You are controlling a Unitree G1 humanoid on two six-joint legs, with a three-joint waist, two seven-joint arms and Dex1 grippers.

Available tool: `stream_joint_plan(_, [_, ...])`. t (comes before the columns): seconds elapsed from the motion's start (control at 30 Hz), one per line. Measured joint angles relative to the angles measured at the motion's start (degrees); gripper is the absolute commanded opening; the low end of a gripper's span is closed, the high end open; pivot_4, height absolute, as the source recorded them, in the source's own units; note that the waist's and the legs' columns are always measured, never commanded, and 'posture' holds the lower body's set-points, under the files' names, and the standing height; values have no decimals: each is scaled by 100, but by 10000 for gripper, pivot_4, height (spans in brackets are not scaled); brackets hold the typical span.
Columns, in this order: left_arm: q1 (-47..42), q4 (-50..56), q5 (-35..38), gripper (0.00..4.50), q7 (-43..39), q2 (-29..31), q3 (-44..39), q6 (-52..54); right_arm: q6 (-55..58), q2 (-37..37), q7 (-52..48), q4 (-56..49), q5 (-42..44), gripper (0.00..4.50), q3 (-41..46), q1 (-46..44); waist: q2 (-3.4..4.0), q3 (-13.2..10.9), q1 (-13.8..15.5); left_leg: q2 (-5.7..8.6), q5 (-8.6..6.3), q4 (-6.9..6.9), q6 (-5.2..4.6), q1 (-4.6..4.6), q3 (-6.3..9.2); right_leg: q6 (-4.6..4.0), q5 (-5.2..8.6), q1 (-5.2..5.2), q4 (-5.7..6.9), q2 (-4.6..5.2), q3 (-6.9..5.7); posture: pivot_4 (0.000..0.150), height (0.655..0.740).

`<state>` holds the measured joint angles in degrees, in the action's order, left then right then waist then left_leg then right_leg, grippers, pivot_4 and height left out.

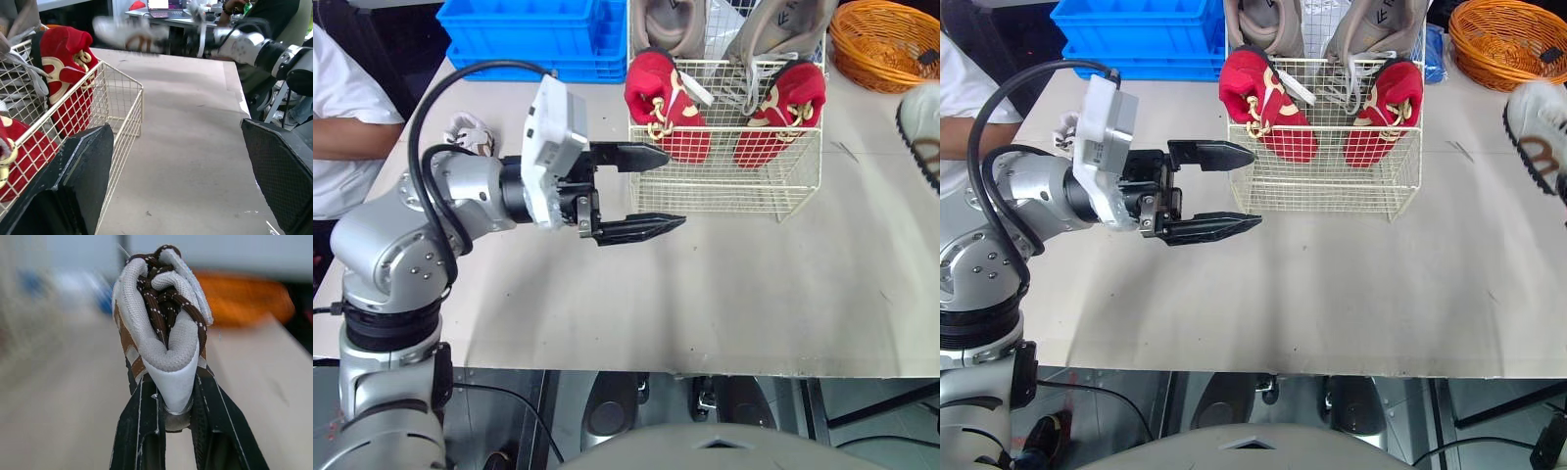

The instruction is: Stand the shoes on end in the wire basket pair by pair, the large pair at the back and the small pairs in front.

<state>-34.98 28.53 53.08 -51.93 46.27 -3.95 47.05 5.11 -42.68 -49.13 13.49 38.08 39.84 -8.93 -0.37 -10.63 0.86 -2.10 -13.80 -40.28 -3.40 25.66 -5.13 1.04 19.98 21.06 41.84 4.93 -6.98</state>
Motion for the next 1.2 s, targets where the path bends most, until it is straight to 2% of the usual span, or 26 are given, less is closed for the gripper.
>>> stream_joint_plan(0.2, [-89,-547,-246,45000,-446,124,-8,-263,658,46,-346,-2257,987,68,-152,475,1,0,1,-1,0,1,0,0,2,0,0,0,0,-1,0,1500,6860])
stream_joint_plan(0.4, [-351,-923,-411,45000,-941,411,-75,-428,1361,-390,-703,-3477,1464,68,-681,570,0,-2,19,0,-1,1,-1,2,4,0,0,-1,-6,0,-2,1500,6860])
stream_joint_plan(0.53, [-447,-1000,-185,45000,-1110,408,-247,-354,1157,-961,-1459,-3523,840,68,-1303,524,-2,-3,6,0,-1,1,-2,2,5,0,0,0,-8,0,-2,1500,6860])
stream_joint_plan(0.6, [-420,-924,-101,45000,-1205,389,-252,-330,761,-1094,-2033,-3550,347,68,-2001,-37,1,-5,-31,-1,-1,1,-2,-1,3,0,0,1,-7,-1,1,1500,6860])
stream_joint_plan(0.7, [-354,-880,-106,45000,-1239,363,-209,-328,476,-1120,-2255,-3561,123,68,-2316,-387,0,-7,-10,-2,-1,3,-1,1,7,0,0,1,-6,-3,-3,1500,6860])
stream_joint_plan(0.8, [-278,-798,-146,45000,-1296,315,85,-246,-632,-956,-2830,-3209,-785,68,-3216,-1602,0,-14,-9,1,-1,-1,-1,2,4,0,0,1,-9,-1,-1,1500,6860])
stream_joint_plan(0.83, [-280,-783,-162,45000,-1308,305,152,-237,-763,-939,-2887,-3172,-870,68,-3296,-1724,-5,-17,-5,1,-1,-2,-1,2,6,0,0,0,-9,-1,-1,1500,6860])
stream_joint_plan(0.97, [-312,-936,-697,45000,-1592,300,725,-386,-2406,-495,-3360,-2324,-1866,68,-4143,-3049,-8,-21,-6,0,0,-3,-1,3,6,0,0,5,-5,-4,-4,1500,6860])
stream_joint_plan(1.13, [-540,-1360,-1272,45000,-2055,269,1329,-634,-3704,-280,-3620,-1683,-2343,68,-4617,-3716,-15,-24,4,1,0,-4,-1,25,4,0,0,22,-6,-2,-8,1500,6860])
stream_joint_plan(1.17, [-639,-1501,-1473,40904,-2194,258,1449,-760,-4075,-234,-3672,-1504,-2399,0,-4696,-3812,-14,-25,-2,1,0,-4,-1,25,2,0,0,22,-6,-2,-8,1500,6860])
stream_joint_plan(1.2, [-711,-1603,-1589,39858,-2264,240,1533,-829,-4285,-223,-3690,-1402,-2440,0,-4750,-3871,-14,-25,-3,1,0,-4,-1,25,2,0,0,22,-6,-2,-8,1500,6860])
